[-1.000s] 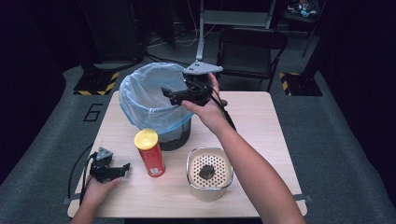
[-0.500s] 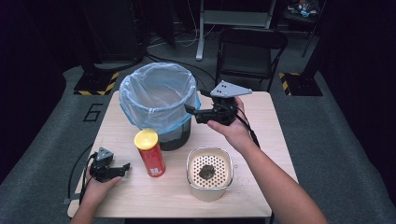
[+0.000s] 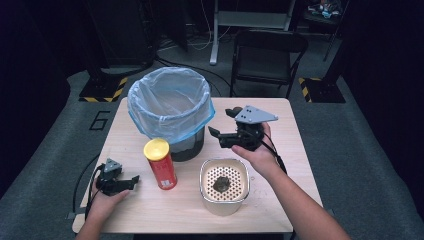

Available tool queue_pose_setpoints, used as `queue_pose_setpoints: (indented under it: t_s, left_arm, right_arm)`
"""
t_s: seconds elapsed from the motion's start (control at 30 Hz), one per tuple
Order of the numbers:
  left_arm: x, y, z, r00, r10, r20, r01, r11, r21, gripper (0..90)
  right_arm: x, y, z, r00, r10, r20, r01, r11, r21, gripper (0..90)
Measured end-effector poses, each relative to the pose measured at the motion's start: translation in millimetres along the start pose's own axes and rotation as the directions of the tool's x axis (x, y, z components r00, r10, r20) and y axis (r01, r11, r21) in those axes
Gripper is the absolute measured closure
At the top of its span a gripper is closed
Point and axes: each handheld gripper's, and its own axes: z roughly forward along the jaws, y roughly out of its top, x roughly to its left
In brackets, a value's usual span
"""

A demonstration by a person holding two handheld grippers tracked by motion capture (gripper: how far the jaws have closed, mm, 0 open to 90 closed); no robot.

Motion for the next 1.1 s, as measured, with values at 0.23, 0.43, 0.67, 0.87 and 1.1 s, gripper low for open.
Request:
queue_pose_setpoints:
  t_s: [0.23,0.43,0.67,0.87,1.1]
  left_arm:
    - [-6.0,6.9,-8.6,0.9975,-0.009,0.070,0.012,0.9995,-0.030,21.6]
    - [-16.4,15.2,-19.4,0.9879,0.020,0.154,-0.010,0.9976,-0.068,27.7]
    - [-23.1,21.8,-36.0,0.9689,0.064,0.239,-0.031,0.9899,-0.138,21.4]
    - [-32.7,28.0,-48.7,0.9436,0.128,0.305,-0.072,0.9794,-0.189,14.4]
    - [-47.8,35.3,-49.3,0.9247,0.156,0.347,-0.085,0.9741,-0.210,12.9]
  right_arm:
    - [1.3,-16.8,-14.4,0.9990,-0.025,0.037,0.025,1.000,0.008,21.0]
    - [-2.2,-30.2,-28.9,0.9989,-0.005,0.047,0.006,1.000,-0.012,21.8]
    - [-12.1,-54.3,-52.8,0.9936,0.045,0.104,-0.045,0.999,-0.004,22.5]
    - [-24.3,-74.0,-71.6,0.9826,0.095,0.159,-0.093,0.995,-0.020,22.5]
    - [-36.5,-91.3,-87.0,0.9685,0.136,0.209,-0.134,0.991,-0.022,22.5]
